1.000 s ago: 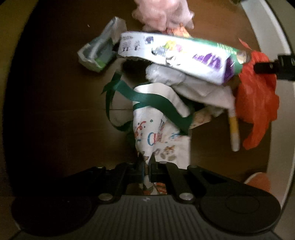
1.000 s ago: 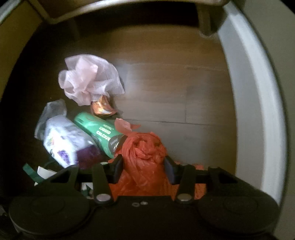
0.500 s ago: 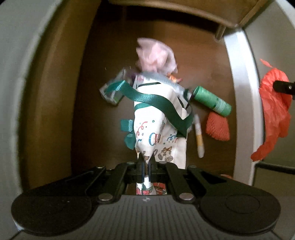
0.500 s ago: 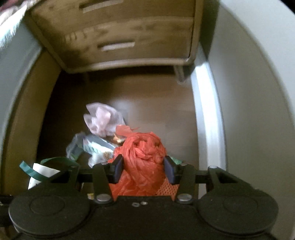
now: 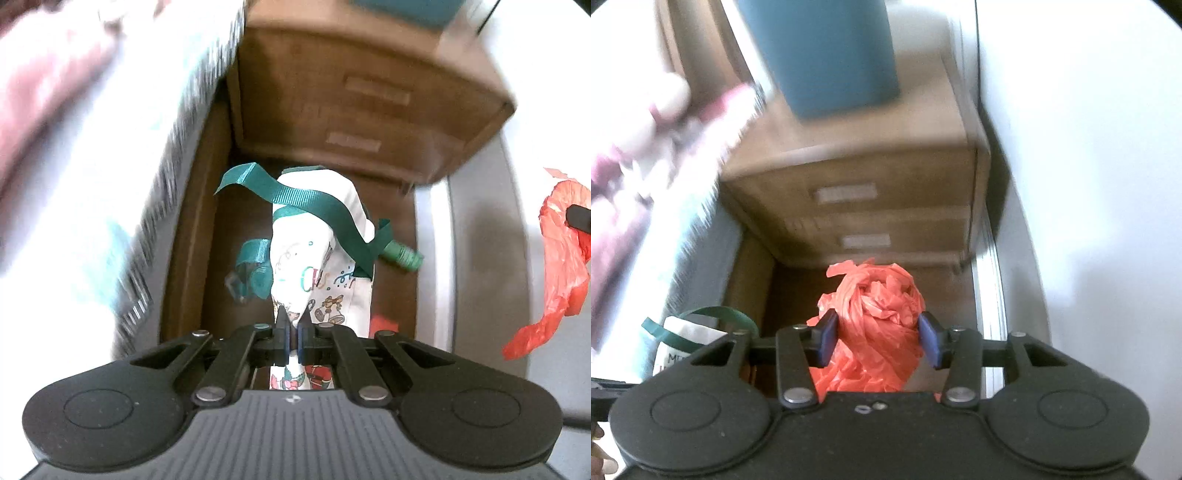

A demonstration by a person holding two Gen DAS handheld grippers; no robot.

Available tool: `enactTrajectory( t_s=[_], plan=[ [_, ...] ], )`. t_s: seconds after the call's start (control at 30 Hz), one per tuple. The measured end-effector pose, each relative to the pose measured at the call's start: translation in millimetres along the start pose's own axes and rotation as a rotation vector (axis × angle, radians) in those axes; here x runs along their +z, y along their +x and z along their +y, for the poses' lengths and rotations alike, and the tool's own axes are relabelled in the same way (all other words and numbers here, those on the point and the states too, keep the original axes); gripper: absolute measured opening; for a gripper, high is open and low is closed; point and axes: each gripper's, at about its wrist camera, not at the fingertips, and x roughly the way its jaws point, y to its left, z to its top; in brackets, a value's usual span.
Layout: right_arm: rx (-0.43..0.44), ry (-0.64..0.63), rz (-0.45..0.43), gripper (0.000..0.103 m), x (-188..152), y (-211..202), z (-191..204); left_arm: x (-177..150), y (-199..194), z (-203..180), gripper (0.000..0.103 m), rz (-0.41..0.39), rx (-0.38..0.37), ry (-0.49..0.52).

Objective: Collect trash
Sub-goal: 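Lift the Christmas-print bag with left tool while right tool lifts red mesh bag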

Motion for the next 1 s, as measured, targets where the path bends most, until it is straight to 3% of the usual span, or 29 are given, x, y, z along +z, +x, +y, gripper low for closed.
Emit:
enactTrajectory(
  t_s=[0.3, 0.47, 0.57, 0.83, 1.0],
  plan=[
    [0.063, 0.018, -0.196, 0.046, 138, -100, 16, 92, -157, -36, 0.003, -0.191, 0.022, -0.01],
    [0.085, 0.03, -0.281, 0.046, 207, -139, 28, 136, -222, -52, 0.003, -0.271, 0.002, -0.013],
    [0.095, 0.013, -0.304, 0.045, 240, -155, 40, 169, -243, -55, 0.003, -0.295, -0.039, 0.013],
    [0.014, -0.099, -0.338, 0.045, 306, -175, 83, 267, -287, -60, 0.003, -0.368, -0.107, 0.114],
    [-0.052, -0.155, -0.364, 0.045, 355, -160, 107, 331, -314, -75, 0.003, -0.438, -0.136, 0.154]
  ],
)
